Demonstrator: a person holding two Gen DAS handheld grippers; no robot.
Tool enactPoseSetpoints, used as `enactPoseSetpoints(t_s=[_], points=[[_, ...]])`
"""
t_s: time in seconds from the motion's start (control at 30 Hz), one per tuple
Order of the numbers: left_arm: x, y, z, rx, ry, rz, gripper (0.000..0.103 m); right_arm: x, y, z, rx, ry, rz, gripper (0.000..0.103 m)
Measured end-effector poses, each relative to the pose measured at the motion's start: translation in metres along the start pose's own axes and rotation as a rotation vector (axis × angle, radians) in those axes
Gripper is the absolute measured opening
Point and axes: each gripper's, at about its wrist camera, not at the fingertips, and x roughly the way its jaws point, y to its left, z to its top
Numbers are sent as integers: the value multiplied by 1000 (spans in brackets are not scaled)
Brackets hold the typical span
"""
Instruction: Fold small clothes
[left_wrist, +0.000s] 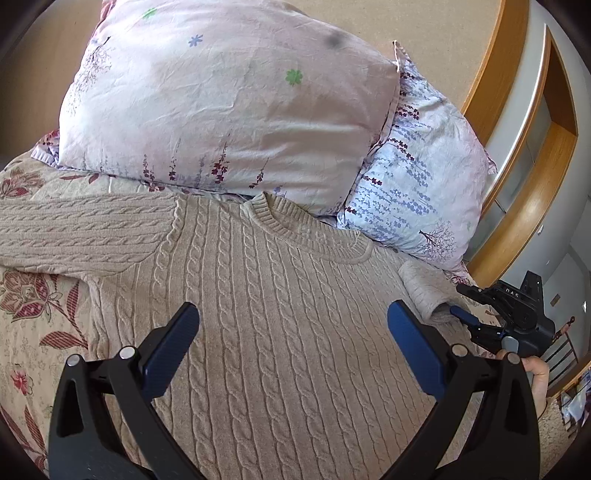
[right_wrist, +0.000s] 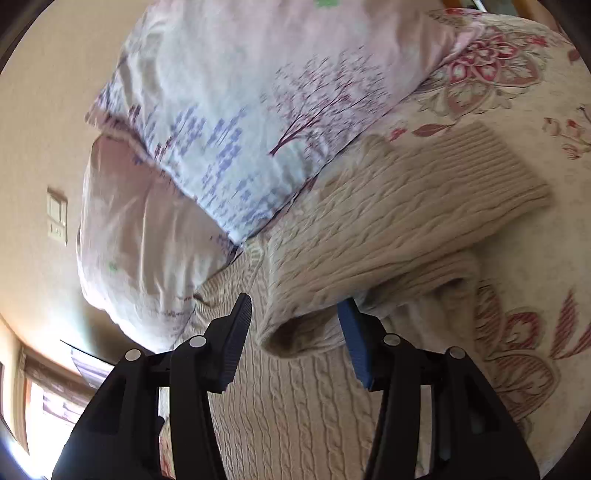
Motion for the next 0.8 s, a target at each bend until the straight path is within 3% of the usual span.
enactPoseSetpoints(t_s=[0.13, 0.17, 0.23, 0.33, 0.5, 0.6, 0.7, 0.77, 0.8], points=[[2, 3, 0, -2, 20, 15, 101, -4, -21, 19, 87, -78, -56, 50], [1, 3, -1, 6, 24, 14, 101, -3, -23, 23, 96, -111, -86, 43], [-3, 5, -1, 22, 15, -6, 101, -4, -23, 27, 76, -137, -140, 19], [-9, 9, 1, 23, -11, -11, 101, -1, -1, 31, -37, -172, -185, 10], [-11, 23, 6, -44, -24, -63, 101, 11, 61, 18, -234, -167, -77, 9], [-9, 31, 8, -92, -16, -98, 101, 31, 105, -8, -365, -102, 11, 9], [-5, 36, 8, -135, -1, -126, 101, 73, 134, -46, -461, 67, 57, 10], [-2, 40, 9, -169, 18, -150, 100, 108, 142, -76, -519, 218, 24, 17], [0, 41, 9, -184, 29, -162, 99, 120, 142, -89, -543, 281, 2, 29]])
